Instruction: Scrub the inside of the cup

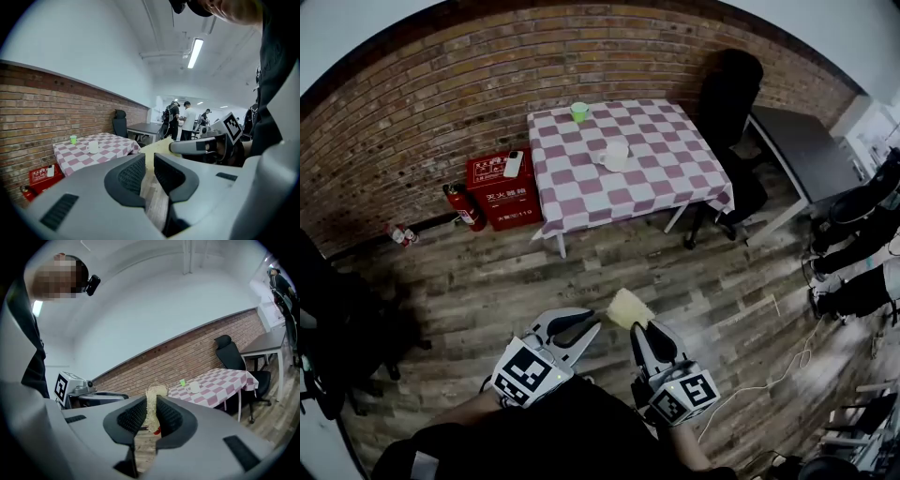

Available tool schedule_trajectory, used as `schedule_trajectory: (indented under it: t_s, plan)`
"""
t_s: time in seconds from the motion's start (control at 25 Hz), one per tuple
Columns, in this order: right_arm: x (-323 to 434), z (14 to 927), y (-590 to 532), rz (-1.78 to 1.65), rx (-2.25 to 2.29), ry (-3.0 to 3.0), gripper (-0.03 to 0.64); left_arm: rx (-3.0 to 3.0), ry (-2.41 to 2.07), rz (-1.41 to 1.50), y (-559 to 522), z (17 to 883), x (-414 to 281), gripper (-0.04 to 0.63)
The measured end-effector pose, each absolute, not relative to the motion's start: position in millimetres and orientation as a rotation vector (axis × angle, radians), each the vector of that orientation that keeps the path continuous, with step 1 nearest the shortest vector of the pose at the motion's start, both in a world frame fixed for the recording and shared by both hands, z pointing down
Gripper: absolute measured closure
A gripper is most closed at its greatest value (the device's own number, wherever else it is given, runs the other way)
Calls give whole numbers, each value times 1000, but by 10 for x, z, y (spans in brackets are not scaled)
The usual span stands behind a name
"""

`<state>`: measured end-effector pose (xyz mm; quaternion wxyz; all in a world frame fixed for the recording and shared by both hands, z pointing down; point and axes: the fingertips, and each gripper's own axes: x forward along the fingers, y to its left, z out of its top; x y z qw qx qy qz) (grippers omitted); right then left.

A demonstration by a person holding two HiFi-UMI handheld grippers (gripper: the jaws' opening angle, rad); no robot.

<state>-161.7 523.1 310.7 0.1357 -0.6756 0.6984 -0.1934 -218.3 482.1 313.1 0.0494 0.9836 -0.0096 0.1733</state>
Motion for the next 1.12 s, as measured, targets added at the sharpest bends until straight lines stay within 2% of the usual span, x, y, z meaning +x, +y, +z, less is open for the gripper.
schedule_trajectory:
  t_s: [0.24, 0.44, 0.8, 1.12]
  plan:
    - [-1263, 3373, 4771, -609, -2062, 2039, 545, 2970, 22, 519, 4305, 3317, -1844, 529]
    - [-964, 3296, 4067, -589, -2146, 2039, 545, 2939, 80, 471, 3458, 3313, -1403, 529]
    - [-67, 3225, 2675, -643, -2322, 1871, 545, 2939, 157, 464, 1804, 3341, -718, 529]
    - [976, 3507, 1998, -740, -2245, 1919, 545, 2889, -33, 566, 912, 3723, 81, 529]
